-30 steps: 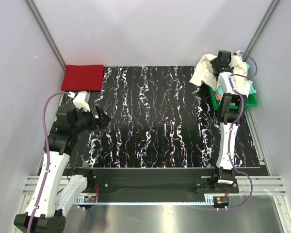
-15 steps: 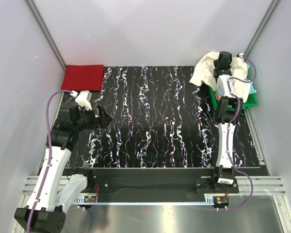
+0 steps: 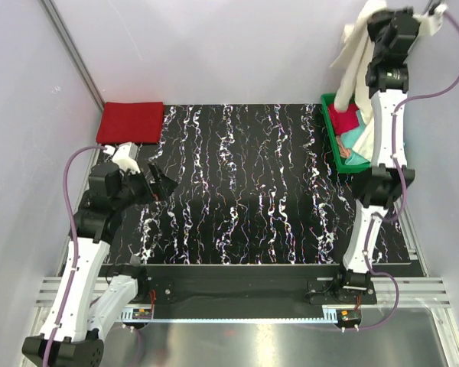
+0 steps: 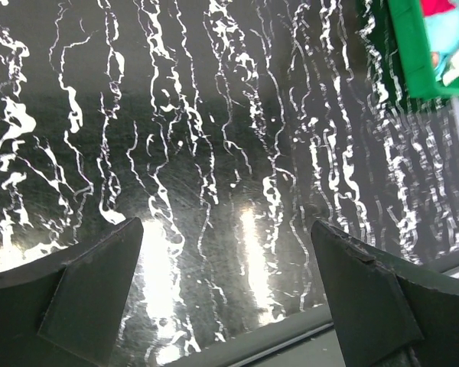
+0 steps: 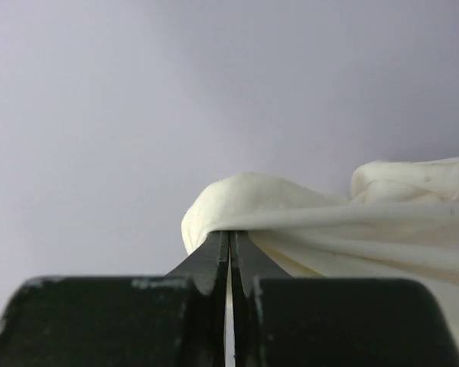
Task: Fold and stack the t-shirts
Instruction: Grab the tshirt from the pile, then move the tshirt to the center of the board
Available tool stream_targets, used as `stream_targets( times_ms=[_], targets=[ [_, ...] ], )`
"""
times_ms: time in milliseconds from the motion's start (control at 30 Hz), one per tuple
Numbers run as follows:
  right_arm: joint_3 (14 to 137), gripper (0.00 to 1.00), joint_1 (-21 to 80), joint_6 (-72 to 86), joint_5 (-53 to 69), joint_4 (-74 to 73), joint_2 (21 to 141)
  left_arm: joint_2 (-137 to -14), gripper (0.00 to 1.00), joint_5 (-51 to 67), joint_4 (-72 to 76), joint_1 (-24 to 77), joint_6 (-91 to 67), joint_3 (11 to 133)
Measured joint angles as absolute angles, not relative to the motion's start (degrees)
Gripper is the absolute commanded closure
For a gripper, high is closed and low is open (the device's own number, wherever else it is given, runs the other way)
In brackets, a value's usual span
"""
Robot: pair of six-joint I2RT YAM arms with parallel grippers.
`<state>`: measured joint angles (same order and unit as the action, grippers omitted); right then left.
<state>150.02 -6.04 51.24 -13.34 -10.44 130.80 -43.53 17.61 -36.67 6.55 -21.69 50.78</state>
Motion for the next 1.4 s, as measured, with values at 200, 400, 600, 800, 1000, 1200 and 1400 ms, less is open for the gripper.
stream_targets(
  times_ms=[200,400,600,800,1000,1200,1400],
  targets=[
    [150.87,1.0,6.0,50.33,-9.65,-10.68,114.59,-41.98,0.01,17.8,-40.05,6.55,-25.69,52.51],
    [135.57,0.86,23.51,49.25,-5.5,-11.97,97.25,-40.62,0.01,19.2,-44.88,6.55,-28.67,54.37],
    [102.59,0.54,32.56,51.09,-3.51,-17.23,77.45,-34.83,0.01,13.32,-54.33,6.55,-30.28,62.0],
    [67.05,0.31,38.24,52.45,5.1,-25.61,63.18,-23.07,0.06,7.81,-57.76,6.44,-33.17,67.51],
    [49.39,0.38,38.24,52.21,5.1,-34.68,51.4,-26.09,0.17,12.45,-57.8,6.44,-36.51,56.36],
    [47.11,0.49,37.93,51.44,1.96,-33.78,53.84,-40.1,0.03,16.21,-52.69,11.46,-40.27,47.55],
    [47.31,0.46,26.17,47.55,5.63,-29.28,64.47,-61.71,0.04,7.57,-47.27,33.63,-36.29,59.33]
  ],
)
